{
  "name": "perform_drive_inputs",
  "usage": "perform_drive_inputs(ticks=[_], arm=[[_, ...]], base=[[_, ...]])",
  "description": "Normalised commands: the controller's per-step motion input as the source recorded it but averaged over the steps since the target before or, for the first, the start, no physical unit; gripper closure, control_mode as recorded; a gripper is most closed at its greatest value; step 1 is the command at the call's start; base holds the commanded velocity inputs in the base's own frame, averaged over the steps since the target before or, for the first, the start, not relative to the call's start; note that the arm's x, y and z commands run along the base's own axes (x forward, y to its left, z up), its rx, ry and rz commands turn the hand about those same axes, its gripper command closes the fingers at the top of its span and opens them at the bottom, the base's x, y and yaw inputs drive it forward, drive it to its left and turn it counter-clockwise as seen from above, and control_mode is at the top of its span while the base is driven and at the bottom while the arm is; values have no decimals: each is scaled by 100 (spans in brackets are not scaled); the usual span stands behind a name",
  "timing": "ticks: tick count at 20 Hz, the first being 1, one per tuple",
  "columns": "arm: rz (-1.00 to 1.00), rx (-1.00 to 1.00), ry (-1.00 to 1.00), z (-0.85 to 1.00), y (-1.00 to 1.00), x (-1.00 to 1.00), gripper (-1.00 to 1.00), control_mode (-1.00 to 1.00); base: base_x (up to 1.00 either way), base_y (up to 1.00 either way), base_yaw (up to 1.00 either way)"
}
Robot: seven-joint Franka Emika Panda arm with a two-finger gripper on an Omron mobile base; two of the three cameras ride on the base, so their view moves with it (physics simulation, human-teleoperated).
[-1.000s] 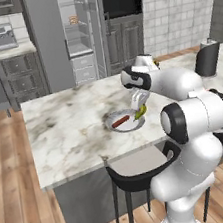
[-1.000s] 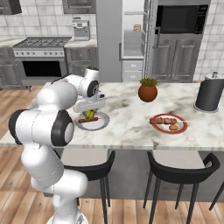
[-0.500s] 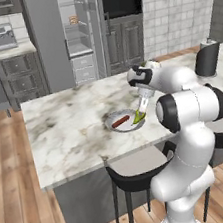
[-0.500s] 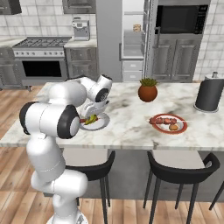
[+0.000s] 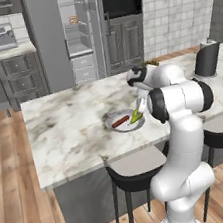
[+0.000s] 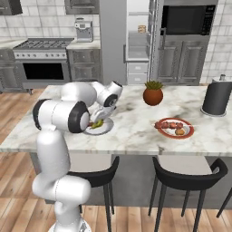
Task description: Pick up the tangerine and pear from the fridge and place one fruit on each plate on the dining counter.
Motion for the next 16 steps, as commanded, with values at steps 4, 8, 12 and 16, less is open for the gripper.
perform_drive_inputs(ticks=[4, 8, 12, 16], arm=[[0, 4, -7, -50, 0, 34, 100, -100], [0, 5, -12, -49, 0, 27, 100, -100], [0, 4, -13, -35, 0, 32, 100, -100], [0, 2, -15, -39, 0, 28, 100, -100]], base=[[0, 0, 0], [0, 0, 0], [0, 0, 0], [0, 0, 0]])
